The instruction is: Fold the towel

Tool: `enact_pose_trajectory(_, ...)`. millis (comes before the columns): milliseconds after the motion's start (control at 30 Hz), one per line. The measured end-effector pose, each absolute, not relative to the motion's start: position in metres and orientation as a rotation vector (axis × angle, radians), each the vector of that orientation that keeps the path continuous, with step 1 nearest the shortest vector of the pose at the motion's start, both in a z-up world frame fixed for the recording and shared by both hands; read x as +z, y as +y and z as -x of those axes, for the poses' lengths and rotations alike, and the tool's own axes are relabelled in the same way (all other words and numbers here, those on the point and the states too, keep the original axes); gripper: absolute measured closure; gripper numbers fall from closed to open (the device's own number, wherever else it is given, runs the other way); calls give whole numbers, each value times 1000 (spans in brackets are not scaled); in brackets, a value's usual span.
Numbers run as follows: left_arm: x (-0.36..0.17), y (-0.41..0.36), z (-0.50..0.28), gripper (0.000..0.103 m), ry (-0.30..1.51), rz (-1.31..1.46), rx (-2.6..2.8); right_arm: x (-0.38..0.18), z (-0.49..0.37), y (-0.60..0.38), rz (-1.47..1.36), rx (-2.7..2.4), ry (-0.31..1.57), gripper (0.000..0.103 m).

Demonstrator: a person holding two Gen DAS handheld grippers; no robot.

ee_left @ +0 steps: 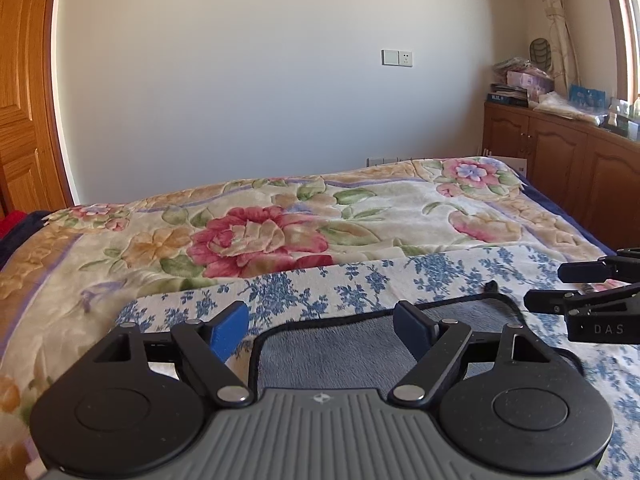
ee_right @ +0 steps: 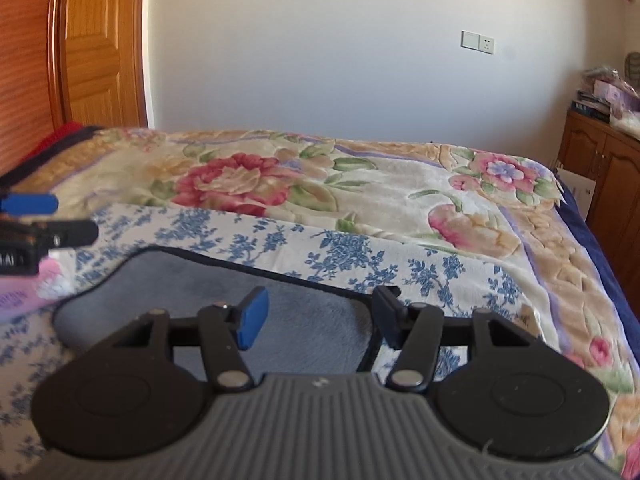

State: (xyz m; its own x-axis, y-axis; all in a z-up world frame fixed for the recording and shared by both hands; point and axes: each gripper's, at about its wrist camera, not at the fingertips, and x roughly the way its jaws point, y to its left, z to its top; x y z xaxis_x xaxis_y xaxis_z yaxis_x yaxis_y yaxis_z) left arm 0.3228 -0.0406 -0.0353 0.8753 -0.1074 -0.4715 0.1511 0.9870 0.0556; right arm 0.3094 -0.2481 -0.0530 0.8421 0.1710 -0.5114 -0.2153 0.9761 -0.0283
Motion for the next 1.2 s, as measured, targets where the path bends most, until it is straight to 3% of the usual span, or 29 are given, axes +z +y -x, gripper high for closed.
enact_pose_trajectory(1200,9,-20,-198,19,484,-138,-124,-5,-200,-245,79,208,503,43)
